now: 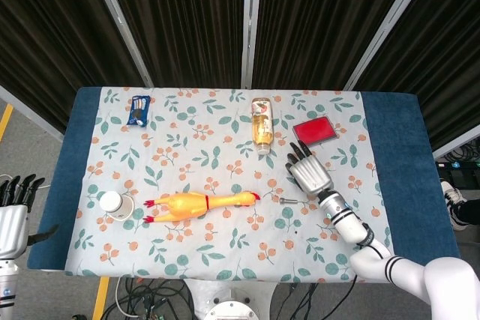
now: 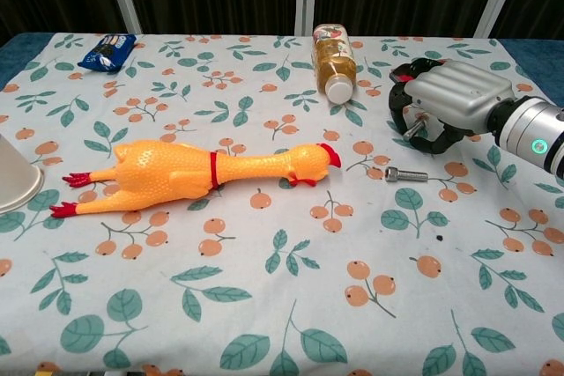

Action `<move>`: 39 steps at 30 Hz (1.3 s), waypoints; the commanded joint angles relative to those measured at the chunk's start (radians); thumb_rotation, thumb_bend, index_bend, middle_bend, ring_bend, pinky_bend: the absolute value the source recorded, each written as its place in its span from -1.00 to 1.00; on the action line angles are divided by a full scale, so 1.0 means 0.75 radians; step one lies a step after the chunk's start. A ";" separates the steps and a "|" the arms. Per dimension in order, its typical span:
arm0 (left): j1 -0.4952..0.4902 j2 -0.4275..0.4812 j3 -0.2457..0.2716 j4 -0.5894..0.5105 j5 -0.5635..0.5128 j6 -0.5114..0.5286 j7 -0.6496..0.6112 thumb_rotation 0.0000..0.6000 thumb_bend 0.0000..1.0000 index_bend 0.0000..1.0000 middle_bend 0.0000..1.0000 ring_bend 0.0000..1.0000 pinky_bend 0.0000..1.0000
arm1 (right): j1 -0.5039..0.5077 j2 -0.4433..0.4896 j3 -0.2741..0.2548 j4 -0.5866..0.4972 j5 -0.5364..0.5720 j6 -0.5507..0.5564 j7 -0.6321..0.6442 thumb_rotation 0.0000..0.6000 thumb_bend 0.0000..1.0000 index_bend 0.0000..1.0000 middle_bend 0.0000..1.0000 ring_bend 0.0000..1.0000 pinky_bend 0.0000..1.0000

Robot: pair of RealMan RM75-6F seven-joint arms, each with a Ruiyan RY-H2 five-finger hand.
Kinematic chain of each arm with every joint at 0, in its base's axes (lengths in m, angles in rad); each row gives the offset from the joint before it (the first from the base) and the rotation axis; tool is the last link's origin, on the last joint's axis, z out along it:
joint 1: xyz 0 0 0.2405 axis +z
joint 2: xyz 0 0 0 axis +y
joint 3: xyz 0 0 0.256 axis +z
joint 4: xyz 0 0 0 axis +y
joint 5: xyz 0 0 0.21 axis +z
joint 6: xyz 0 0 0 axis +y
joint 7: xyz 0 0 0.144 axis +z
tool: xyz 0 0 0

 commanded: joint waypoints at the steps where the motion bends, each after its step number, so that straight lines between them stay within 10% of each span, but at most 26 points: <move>1: 0.000 0.001 0.000 0.000 0.000 -0.001 0.000 1.00 -1.00 -0.70 -0.83 -1.00 -1.00 | -0.002 0.010 0.007 -0.016 0.004 0.005 0.018 1.00 -0.26 0.19 -0.44 -0.98 -0.98; 19: -0.008 0.000 0.000 -0.004 -0.009 -0.017 0.018 1.00 -1.00 -0.70 -0.83 -1.00 -1.00 | -0.015 0.136 0.150 -0.251 0.227 -0.208 0.630 1.00 -0.21 0.29 -0.44 -0.95 -0.98; 39: -0.012 0.004 -0.001 -0.013 -0.016 -0.023 0.028 1.00 -1.00 -0.70 -0.83 -1.00 -1.00 | 0.004 0.111 0.152 -0.105 0.171 -0.291 1.026 1.00 -0.21 0.11 -0.47 -0.95 -1.00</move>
